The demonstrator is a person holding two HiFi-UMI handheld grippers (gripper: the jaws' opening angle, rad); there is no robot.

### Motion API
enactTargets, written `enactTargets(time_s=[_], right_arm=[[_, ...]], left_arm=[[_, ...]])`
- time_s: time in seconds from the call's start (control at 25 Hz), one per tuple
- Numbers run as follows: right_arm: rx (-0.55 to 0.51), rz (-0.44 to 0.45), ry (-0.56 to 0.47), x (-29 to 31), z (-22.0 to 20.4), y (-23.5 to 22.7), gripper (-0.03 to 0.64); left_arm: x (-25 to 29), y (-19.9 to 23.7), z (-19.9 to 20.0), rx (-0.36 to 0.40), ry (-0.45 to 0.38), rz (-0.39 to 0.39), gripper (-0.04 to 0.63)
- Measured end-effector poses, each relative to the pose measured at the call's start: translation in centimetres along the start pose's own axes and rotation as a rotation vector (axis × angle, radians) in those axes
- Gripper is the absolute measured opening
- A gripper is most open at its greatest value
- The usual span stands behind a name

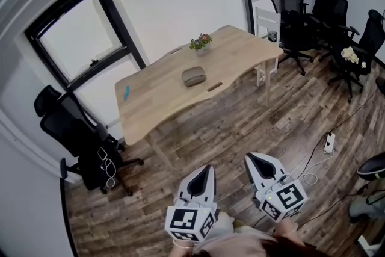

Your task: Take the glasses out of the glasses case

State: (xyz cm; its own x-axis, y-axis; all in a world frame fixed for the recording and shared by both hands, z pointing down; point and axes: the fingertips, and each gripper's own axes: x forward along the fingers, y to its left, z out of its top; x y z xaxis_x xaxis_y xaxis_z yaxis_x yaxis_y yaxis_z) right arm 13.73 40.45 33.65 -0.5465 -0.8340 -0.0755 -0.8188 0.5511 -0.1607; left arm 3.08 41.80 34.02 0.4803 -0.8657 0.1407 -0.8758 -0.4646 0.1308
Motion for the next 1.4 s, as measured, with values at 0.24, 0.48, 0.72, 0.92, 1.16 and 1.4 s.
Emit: enactTargets(time_s=[0.24,0.48,0.72,0.92,1.16,1.4], right_arm=[[0.007,0.002,-0.001,1.6,-0.6,-1.4,0.002],[-0.003,-0.017,-0.013,4.2,-0.2,-3.0,0.002],[0.013,-0.04,-0.029,7.3,0.1,-5.2,0.002],[0.008,-0.047,-0.004,10.7,-0.6,-6.3,0.002],[0.012,-0.046,0.002,15.1,-0.6,-7.3,0.002],[0.005,-0.051,0.013,19.8,-0.9,-7.6,0.002]], left_arm=[[2.0,1.0,0.0,0.007,0.004,0.009,0.0],[4.9,2.3,0.4,-0.009,0.004,-0.017,0.002],[8.0,4.3,1.1,-0.002,0.002,-0.031,0.001],[10.5,6.8,1.4,-0.019,0.009,-0.04,0.001],[13.1,10.4,2.3,-0.029,0.011,-0.029,0.0],[15.1,14.5,3.0,-0.035,0.005,-0.023,0.0]])
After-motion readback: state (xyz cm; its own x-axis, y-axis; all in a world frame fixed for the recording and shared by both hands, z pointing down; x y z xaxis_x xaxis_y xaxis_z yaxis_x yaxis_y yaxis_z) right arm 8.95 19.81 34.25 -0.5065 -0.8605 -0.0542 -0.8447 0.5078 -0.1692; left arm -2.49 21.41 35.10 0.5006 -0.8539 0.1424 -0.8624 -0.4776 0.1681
